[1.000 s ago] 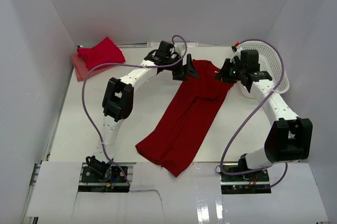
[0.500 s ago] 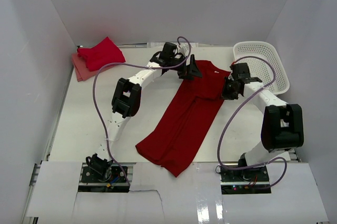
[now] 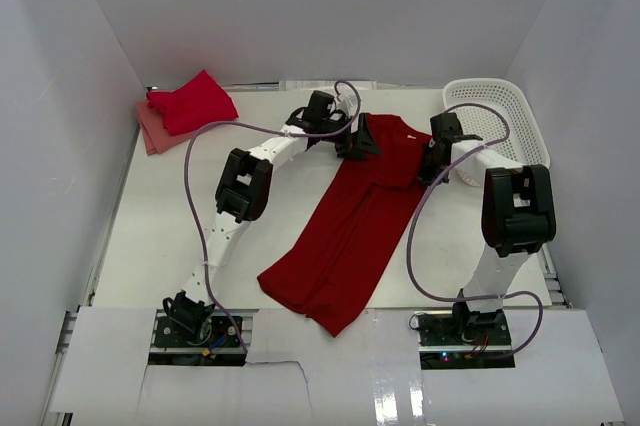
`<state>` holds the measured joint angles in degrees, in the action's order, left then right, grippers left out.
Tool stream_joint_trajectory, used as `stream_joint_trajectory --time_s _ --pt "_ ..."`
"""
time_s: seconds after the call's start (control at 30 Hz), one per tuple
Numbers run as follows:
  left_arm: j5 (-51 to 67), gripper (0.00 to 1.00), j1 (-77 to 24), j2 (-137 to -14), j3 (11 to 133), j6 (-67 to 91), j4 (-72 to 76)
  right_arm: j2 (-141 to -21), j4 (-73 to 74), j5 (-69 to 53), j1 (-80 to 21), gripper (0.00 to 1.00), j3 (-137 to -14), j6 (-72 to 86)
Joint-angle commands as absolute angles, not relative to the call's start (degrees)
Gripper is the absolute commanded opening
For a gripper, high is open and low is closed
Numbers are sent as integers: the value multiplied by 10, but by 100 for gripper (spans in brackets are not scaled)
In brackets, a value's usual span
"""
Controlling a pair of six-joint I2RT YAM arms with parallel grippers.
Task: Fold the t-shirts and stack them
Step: Rotate the tshirt 90 degrees
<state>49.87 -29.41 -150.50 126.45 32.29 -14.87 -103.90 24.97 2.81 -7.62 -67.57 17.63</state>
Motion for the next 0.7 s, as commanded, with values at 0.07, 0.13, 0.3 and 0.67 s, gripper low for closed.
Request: stream_joint_trajectory --time_s 0.07,0.13,0.3,0.67 --pt "465 98 -286 -1512 1258 305 -143 -1079 258 34 -77 8 -726 181" --pt "452 98 -281 -1513 1249 306 -137 -1098 260 28 -78 8 -744 182" --pt "413 98 -260 -1497 1195 326 -112 -1148 267 18 -83 8 -789 187" --pt "377 98 -166 -1437 1139 341 -105 -1311 285 -73 -112 8 -1012 185"
